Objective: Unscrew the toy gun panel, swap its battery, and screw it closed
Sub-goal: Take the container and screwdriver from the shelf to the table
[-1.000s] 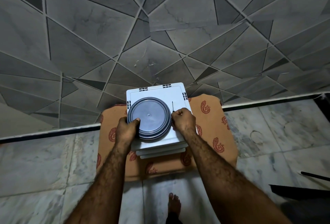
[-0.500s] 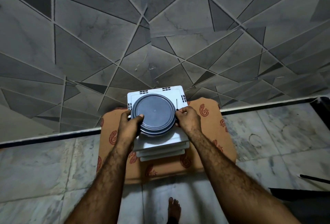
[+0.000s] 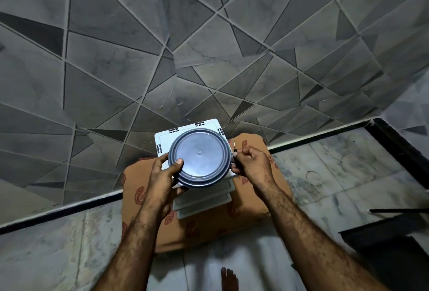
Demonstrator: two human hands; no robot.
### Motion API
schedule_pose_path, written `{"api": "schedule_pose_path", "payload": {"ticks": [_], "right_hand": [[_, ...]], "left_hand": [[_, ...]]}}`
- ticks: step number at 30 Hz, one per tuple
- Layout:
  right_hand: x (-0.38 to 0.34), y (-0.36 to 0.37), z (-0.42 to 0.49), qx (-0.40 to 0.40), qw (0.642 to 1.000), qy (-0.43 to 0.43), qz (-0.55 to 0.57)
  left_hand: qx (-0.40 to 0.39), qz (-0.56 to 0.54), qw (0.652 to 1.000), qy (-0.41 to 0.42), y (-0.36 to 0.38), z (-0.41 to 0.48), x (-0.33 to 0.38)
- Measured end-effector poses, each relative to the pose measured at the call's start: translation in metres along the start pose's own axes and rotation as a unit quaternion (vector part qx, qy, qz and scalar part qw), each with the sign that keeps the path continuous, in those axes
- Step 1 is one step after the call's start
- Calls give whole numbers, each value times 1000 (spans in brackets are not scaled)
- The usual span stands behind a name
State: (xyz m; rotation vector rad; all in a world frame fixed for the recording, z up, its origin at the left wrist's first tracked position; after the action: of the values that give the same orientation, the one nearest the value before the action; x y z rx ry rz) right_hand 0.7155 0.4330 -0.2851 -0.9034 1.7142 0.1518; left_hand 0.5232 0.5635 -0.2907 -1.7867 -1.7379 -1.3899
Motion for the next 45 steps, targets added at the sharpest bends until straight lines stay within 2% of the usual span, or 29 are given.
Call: {"api": "schedule_pose_path", "payload": {"ticks": [10, 20, 31, 37, 45], "right_hand": [[19, -37, -111, 65, 993, -10, 93], [68, -92, -214, 157, 973, 18, 170], [146, -171, -334, 290, 931, 57, 215], [196, -206, -415, 337, 909, 66, 237], [256, -246, -547, 426, 866, 84, 249]], "left_hand": [[-105, 49, 993, 11, -4, -88, 2], [-199, 97, 975, -30, 6, -159, -33], [-319, 129, 935, -89, 52, -262, -103], [-362, 134, 915, -121, 56, -329, -157], [-426, 193, 869, -160, 51, -422, -229]]}}
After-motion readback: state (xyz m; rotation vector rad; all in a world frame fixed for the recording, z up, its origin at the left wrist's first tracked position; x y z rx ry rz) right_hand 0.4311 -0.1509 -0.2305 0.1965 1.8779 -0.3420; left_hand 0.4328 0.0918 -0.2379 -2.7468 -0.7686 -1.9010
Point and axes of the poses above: each hand's wrist, its own z-axis towards the middle knuckle, its own y-axis out of the palm, x = y × z, the point moved 4 cm from there along z, towards the middle knuckle, and after that the axes turned 15 degrees about -z, right-handed, at the moved point
